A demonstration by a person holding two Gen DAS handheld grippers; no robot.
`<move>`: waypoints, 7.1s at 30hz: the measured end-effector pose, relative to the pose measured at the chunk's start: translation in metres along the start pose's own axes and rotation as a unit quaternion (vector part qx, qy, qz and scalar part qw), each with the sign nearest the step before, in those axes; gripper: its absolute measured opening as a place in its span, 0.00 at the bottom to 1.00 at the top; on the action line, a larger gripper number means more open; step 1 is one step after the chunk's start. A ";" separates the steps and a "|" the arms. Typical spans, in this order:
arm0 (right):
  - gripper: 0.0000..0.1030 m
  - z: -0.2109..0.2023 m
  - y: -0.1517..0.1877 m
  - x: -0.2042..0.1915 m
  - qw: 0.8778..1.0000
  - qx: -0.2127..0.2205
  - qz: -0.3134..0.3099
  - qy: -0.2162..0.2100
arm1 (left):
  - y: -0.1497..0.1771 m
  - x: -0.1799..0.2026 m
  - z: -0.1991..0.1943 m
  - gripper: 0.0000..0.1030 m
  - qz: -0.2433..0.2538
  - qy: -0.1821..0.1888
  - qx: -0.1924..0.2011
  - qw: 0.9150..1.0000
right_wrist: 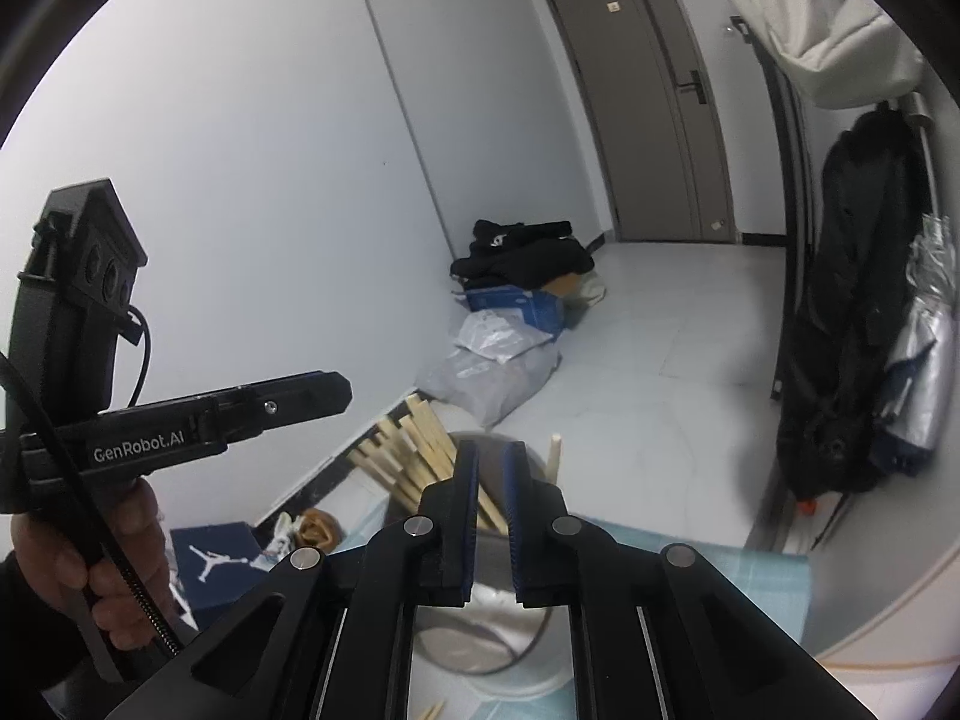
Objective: Organize utensils
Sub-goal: 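Open both grippers and pull them back from the holder, then move both grippers down to the last loose chopsticks on the cloth, then close the right gripper on a chopstick while the left gripper grasps the other, then lift both held chopsticks up over the utensil holder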
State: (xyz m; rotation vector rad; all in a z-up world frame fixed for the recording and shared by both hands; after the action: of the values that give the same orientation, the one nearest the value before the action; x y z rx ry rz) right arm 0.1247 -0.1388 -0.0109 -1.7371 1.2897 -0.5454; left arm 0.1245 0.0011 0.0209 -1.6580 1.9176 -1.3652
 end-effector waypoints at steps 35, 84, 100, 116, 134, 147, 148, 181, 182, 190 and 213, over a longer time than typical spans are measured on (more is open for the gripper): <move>0.69 -0.111 0.081 -0.043 0.996 0.057 -0.005 0.067 | 0.083 0.012 -0.076 0.96 -0.002 -0.086 0.109 0.990; 0.51 0.047 0.205 -0.063 0.957 -0.247 -0.085 0.123 | 0.130 -0.079 -0.028 0.96 -0.119 -0.136 -0.030 0.983; 0.29 0.053 0.208 -0.084 0.946 -0.264 -0.115 0.150 | 0.128 -0.088 -0.033 0.96 -0.139 -0.142 -0.024 0.980; 0.05 0.052 0.200 -0.060 0.949 -0.286 -0.071 0.110 | 0.132 -0.098 -0.034 0.96 -0.164 -0.138 -0.031 0.976; 0.04 0.079 0.192 -0.061 0.957 -0.263 -0.067 0.099 | 0.156 -0.102 -0.012 0.96 -0.160 -0.133 -0.090 0.974; 0.04 0.029 0.166 0.027 0.953 -0.208 0.219 0.011 | 0.180 -0.042 0.047 0.85 -0.104 -0.068 -0.215 0.969; 0.04 0.024 0.166 0.032 0.952 -0.204 0.229 0.006 | 0.182 -0.038 0.051 0.83 -0.099 -0.067 -0.224 0.967; 0.04 -0.048 0.126 0.026 0.986 -0.076 0.149 0.028 | 0.117 0.021 -0.042 0.02 -0.021 -0.051 -0.001 0.998; 0.04 -0.051 0.124 0.023 0.987 -0.068 0.141 0.029 | 0.117 0.021 -0.044 0.02 -0.020 -0.050 0.000 0.999; 0.04 -0.063 0.116 0.000 0.994 -0.034 0.083 0.057 | 0.106 0.020 -0.034 0.02 -0.016 -0.057 -0.007 0.998; 0.03 -0.078 0.097 -0.008 0.995 0.005 0.079 0.052 | 0.072 0.057 -0.072 0.02 0.037 -0.018 0.024 0.999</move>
State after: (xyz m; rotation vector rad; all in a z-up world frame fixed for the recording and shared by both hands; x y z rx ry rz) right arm 0.0107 -0.1691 -0.0508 -1.5982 1.4805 -0.5551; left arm 0.0102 -0.0216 0.0232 -1.5630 1.8901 -1.3339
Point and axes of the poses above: each gripper's, at about its wrist camera, not at the fingertips, and z roughly the way its jaws point, x to its right, y to its underside, the point moved 4 cm from there along z, roughly the way its jaws point, and after that the axes turned 11 degrees about y, right-handed, at the moved point
